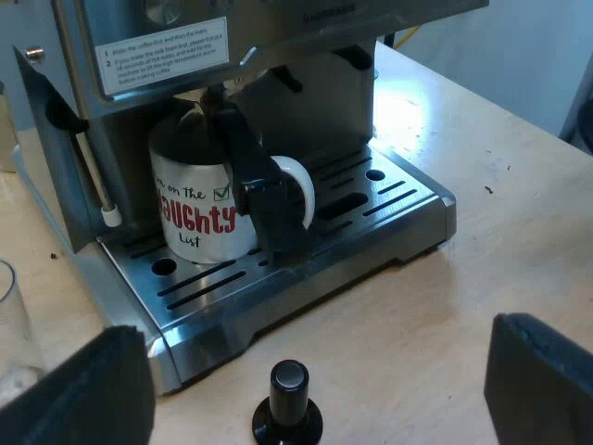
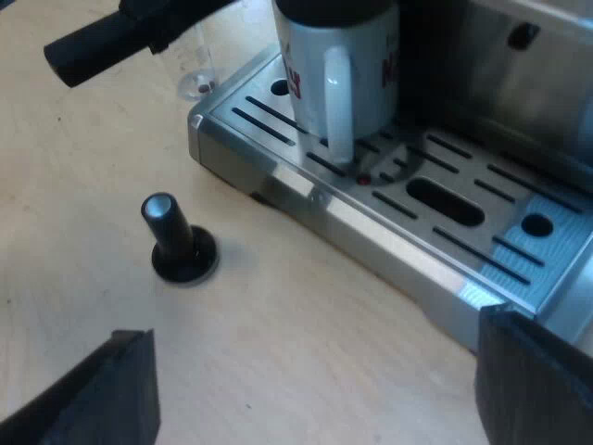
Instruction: Remove mug from coffee machine
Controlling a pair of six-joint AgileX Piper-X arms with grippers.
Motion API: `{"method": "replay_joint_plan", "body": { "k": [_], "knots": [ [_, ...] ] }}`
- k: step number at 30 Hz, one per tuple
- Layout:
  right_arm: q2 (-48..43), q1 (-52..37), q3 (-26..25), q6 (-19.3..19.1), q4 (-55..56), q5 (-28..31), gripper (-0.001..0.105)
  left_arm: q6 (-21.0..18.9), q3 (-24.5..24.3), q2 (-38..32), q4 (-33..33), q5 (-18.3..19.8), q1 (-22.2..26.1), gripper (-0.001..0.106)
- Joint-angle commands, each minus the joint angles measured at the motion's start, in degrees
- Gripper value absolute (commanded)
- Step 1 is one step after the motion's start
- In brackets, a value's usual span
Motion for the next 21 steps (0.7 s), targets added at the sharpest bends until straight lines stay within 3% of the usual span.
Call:
{"method": "replay_joint_plan", "body": {
  "k": [1, 4, 12, 21],
  "knots": [
    [2.8, 2.8, -0.7, -0.8, -3.9, 1.4, 0.071, -0.1, -0.3, 0.0, -0.5, 0.2, -0.2, 0.083],
    [5.6, 4.4, -0.7, -0.6, -7.0, 1.5, 0.071, -0.1, -0.3, 0.0, -0.5, 0.2, -0.2, 0.083],
    [14.0, 5.8, -0.7, 5.8, -15.1, 2.4, 0.071, -0.1, -0.3, 0.0, 1.0, 0.2, -0.2, 0.083],
    [20.1, 5.8, -0.7, 5.9, -17.4, 2.8, 0.071, -0.1, -0.3, 0.0, 1.1, 0.2, -0.2, 0.083]
  ]
}}
